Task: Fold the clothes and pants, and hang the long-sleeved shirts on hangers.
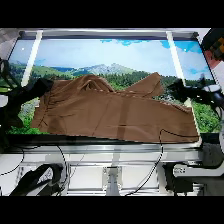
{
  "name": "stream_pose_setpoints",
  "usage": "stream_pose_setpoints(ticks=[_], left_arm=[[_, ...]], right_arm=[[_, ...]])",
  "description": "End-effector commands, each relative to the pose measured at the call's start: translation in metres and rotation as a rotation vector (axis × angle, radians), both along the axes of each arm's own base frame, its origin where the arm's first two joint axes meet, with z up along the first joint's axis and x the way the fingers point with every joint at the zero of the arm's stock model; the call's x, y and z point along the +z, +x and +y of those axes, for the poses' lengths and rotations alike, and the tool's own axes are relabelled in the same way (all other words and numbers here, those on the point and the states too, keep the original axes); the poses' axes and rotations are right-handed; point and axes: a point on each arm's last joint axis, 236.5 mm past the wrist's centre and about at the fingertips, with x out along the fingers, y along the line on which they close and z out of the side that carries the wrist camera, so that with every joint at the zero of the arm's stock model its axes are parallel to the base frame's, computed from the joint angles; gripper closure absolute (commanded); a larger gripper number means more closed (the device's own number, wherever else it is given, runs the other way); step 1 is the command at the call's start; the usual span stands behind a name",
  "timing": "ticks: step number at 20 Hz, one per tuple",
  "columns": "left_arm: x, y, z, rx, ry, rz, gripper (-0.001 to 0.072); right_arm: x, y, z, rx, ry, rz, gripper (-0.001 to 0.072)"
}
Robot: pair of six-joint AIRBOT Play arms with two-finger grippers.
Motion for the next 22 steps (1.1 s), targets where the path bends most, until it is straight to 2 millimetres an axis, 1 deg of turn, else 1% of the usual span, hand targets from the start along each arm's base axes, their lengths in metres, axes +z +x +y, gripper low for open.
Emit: stream_pose_setpoints(ticks=[1,3,5,6,7,8,10,11,12,13,15,17,20,22], left_arm=[[0.034,0.010,-0.017,-0.018,-0.132,-0.116,0.0365],[0.033,0.008,-0.020,-0.031,-0.135,-0.109,0.0365],[0.032,0.006,-0.023,-0.048,-0.140,-0.099,0.0365],[0.031,0.004,-0.026,-0.058,-0.142,-0.094,0.0365],[0.031,0.003,-0.027,-0.066,-0.145,-0.089,0.0365],[0.030,0.002,-0.029,-0.075,-0.147,-0.084,0.0365],[0.029,0.000,-0.032,-0.088,-0.150,-0.077,0.0365],[0.029,-0.001,-0.033,-0.090,-0.150,-0.075,0.0365],[0.029,-0.001,-0.032,-0.090,-0.150,-0.075,0.0364],[0.029,-0.001,-0.032,-0.089,-0.150,-0.076,0.0364],[0.029,-0.001,-0.032,-0.095,-0.139,-0.081,0.0364],[0.029,-0.001,-0.032,-0.095,-0.138,-0.081,0.0364],[0.029,-0.001,-0.032,-0.095,-0.138,-0.081,0.0364],[0.029,-0.001,-0.032,-0.095,-0.138,-0.081,0.0364]], right_arm=[[-0.009,0.042,0.033,0.002,-0.003,-0.049,0.0302],[0.003,0.068,0.039,-0.045,-0.079,-0.147,0.0302],[0.012,0.085,0.043,-0.113,-0.118,-0.213,0.0303],[0.014,0.092,0.045,-0.135,-0.142,-0.243,0.0303],[0.011,0.097,0.045,-0.159,-0.157,-0.258,0.0303],[0.005,0.098,0.045,-0.199,-0.129,-0.241,0.0304],[-0.013,0.095,0.043,-0.245,-0.070,-0.180,0.0304],[-0.022,0.092,0.045,-0.244,-0.052,-0.149,0.0303],[-0.027,0.091,0.045,-0.242,-0.049,-0.138,0.0304],[-0.028,0.091,0.045,-0.242,-0.052,-0.137,0.0304],[-0.029,0.090,0.036,-0.241,-0.077,-0.139,0.0304],[-0.034,0.084,0.029,-0.234,-0.059,-0.105,0.0304],[-0.039,0.079,0.019,-0.207,-0.095,-0.087,0.0306],[-0.039,0.079,0.018,-0.205,-0.102,-0.088,0.0306]])
